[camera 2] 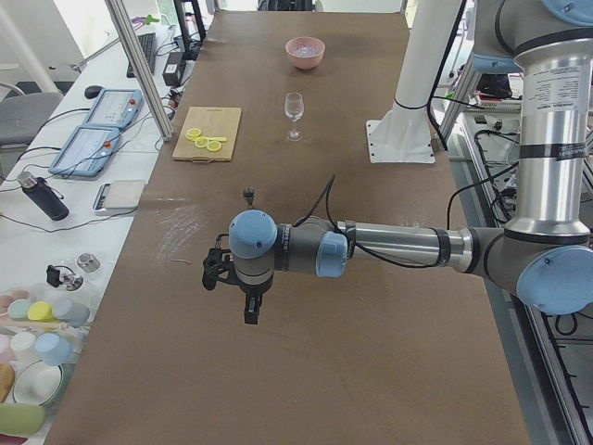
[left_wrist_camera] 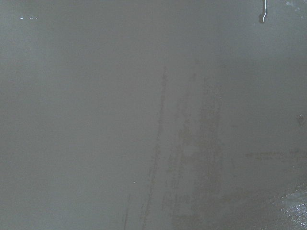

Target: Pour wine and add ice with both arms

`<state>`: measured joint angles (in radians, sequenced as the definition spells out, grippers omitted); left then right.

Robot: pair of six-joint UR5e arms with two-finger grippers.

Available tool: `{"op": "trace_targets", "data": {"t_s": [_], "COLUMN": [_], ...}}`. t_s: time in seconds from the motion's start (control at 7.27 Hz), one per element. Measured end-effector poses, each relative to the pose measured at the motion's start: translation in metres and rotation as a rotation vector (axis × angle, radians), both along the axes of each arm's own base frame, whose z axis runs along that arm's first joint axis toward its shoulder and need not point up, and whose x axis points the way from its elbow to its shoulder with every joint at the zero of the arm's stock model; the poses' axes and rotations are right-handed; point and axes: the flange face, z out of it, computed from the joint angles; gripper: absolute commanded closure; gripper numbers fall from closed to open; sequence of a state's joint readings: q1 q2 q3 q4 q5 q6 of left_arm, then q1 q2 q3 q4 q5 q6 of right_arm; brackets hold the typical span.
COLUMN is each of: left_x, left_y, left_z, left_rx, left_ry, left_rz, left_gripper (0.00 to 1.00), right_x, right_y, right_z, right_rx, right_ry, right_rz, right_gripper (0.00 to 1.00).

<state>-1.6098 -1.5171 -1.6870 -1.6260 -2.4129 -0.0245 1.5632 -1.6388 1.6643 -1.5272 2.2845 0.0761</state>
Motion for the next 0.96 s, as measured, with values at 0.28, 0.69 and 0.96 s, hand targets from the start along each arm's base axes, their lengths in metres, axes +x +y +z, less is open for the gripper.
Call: {"op": "trace_targets", "data": {"t_s": [0.28, 0.69, 0.96], "left_x": [0.000, 0.001, 0.001], "left_y": [0.004, 0.005, 0.005], "left_z": [0.003, 0.004, 0.004], "left_rx": [0.002, 0.015, 0.014], "left_ry": [0.000, -0.001, -0.002], "left_rz": [0.001, 0.002, 0.003], "left_gripper": [0.02, 0.02, 0.02], "right_x": [0.000, 0.000, 0.000], "right_y": [0.002, 0.003, 0.003], "right_z": [0.002, -0.002, -0.017], "right_rx": [-0.002, 0.007, 0.035], "right_ry": [-0.002, -0.002, -0.003], "right_rz": [0.000, 0.000, 0.000], "right_gripper": [0.00, 0.00, 0.00]}}
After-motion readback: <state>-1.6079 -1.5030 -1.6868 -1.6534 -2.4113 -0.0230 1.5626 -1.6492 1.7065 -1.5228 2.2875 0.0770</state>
